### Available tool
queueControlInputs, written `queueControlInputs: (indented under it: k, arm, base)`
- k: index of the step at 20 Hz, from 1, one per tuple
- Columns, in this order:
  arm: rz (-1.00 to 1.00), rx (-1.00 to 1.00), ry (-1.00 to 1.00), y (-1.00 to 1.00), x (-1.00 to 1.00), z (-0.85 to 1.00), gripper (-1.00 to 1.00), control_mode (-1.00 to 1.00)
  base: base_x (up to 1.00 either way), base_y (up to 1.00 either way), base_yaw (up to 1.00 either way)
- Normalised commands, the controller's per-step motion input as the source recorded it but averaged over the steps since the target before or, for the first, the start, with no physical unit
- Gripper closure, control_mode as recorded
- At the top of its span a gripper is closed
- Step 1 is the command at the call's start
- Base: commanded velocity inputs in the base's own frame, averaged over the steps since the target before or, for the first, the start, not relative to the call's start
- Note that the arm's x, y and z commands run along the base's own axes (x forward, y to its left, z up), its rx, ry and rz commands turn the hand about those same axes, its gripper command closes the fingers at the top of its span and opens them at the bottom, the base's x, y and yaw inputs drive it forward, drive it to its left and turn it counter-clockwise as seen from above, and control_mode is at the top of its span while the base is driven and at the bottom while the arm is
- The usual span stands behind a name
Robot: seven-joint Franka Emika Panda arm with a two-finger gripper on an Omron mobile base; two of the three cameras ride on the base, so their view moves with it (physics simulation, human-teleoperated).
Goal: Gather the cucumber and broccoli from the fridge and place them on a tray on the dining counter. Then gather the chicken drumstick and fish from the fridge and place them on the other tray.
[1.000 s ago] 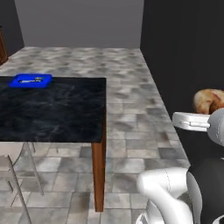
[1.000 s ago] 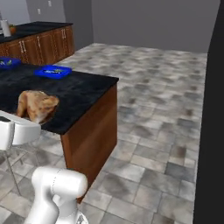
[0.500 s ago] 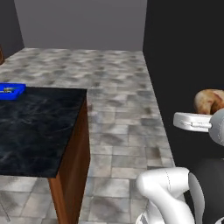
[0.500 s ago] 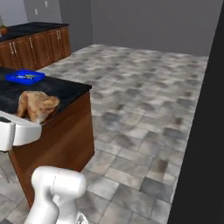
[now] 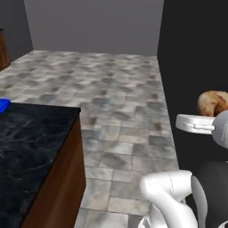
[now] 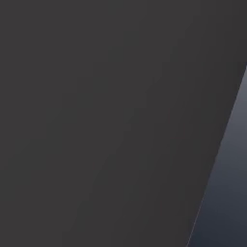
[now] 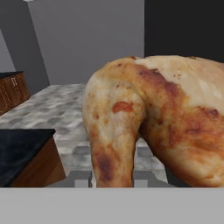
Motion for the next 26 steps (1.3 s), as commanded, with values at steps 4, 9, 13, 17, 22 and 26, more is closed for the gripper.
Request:
queueControlInputs:
  k: [4,9,13,17,22,26]
  arm:
    - [0.00,0.00,0.00,0.00,0.00,0.00,1.00,1.00]
    - [0.00,0.00,0.00,0.00,0.00,0.00,1.00,1.00]
    - [0.00,0.00,0.00,0.00,0.00,0.00,1.00,1.00]
    - [0.00,0.00,0.00,0.00,0.00,0.00,1.00,1.00]
    - [0.00,0.00,0.00,0.00,0.00,0.00,1.00,1.00]
    - [0.00,0.00,0.00,0.00,0.00,0.00,1.00,1.00]
  base:
    - [0.87,-0.61,0.23]
    - [0.87,-0.59,0.24]
    - [0.84,-0.58,0.25]
    - [0.82,-0.56,0.27]
    - [0.81,-0.53,0.28]
    - [0.80,-0.51,0.30]
